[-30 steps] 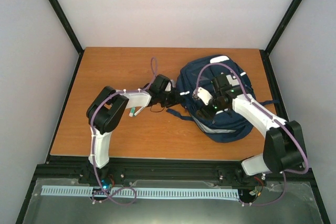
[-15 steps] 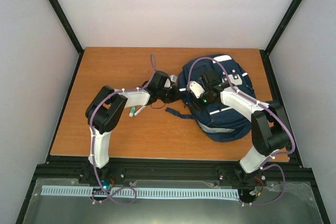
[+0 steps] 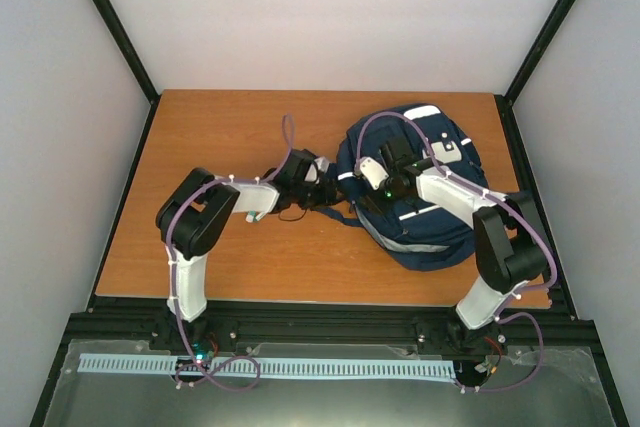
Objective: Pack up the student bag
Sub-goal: Zip the student bag at the center of the board.
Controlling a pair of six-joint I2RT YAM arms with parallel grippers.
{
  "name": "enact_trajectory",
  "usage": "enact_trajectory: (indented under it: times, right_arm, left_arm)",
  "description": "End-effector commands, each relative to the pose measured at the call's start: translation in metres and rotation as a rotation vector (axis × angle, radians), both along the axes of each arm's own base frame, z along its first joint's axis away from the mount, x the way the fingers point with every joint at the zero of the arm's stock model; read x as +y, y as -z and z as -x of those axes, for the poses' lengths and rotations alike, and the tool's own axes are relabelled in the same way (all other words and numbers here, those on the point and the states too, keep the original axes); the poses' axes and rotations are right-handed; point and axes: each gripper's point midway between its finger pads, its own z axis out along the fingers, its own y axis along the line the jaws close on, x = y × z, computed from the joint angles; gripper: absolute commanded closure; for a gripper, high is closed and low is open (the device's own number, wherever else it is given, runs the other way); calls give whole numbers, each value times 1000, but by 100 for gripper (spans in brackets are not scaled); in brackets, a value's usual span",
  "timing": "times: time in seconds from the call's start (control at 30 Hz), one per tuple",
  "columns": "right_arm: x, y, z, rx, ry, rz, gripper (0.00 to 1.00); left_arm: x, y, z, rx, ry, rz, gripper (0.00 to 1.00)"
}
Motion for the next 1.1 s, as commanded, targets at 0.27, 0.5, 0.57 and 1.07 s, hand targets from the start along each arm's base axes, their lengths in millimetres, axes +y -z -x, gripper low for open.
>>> enact_trajectory:
  times: [0.27,0.5,0.57,1.07]
  right_arm:
    - [-12,36,0,55,27,79,51]
    - [-12,41,1,78,31,80,52]
    - [-12,41,1,81,33,78,52]
    - [-14,39,-1,81,40,63,52]
  left_arm:
    - [4,-20,20,-208,98,90,52]
    - [-13,-19,19,-271,212,131,51]
    - [-16,-15,21,-268,238,132,49]
    - [-37,5,42,-287,345,83,57]
